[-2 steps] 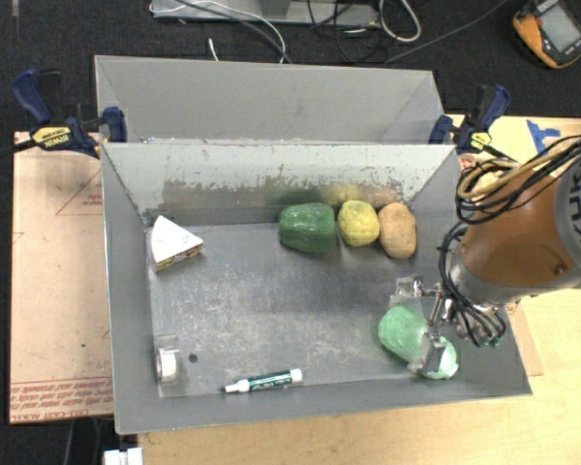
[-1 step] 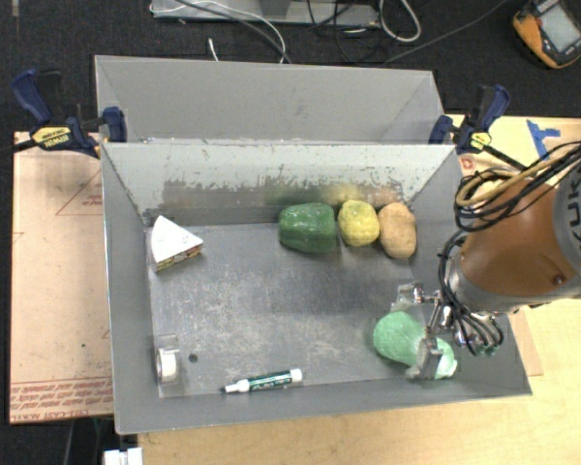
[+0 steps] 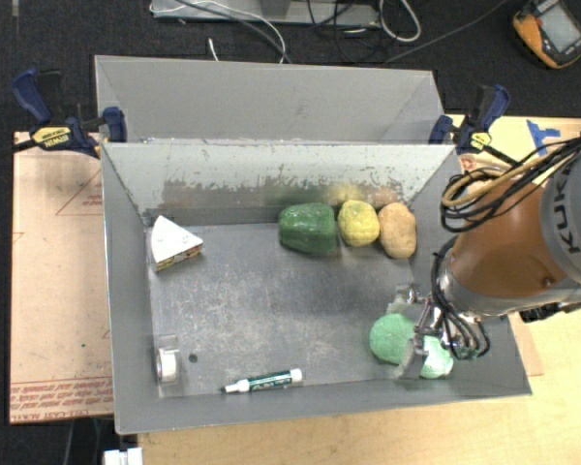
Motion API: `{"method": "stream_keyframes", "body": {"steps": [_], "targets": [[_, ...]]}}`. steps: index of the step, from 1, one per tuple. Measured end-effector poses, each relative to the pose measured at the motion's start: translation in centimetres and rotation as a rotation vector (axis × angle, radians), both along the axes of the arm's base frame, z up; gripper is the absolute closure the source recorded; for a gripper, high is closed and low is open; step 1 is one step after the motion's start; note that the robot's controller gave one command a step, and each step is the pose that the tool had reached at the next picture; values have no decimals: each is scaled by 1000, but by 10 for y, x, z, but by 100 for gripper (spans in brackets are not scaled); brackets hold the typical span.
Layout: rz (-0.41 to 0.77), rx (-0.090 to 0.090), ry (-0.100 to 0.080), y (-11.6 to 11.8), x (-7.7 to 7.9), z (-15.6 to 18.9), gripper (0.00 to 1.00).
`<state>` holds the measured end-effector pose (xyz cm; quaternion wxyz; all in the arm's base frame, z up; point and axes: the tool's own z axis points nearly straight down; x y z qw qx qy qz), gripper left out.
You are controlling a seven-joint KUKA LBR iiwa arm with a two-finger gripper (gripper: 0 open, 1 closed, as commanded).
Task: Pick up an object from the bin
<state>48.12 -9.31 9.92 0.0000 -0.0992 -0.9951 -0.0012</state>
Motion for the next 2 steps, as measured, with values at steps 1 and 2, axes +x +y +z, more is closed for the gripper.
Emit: {"method": "stream_keyframes", "body": {"steps": [1,2], "targets": [[39,-4,-20,1,1,-27,0],[-277,-2,-15,10,2,-28,100]]}}
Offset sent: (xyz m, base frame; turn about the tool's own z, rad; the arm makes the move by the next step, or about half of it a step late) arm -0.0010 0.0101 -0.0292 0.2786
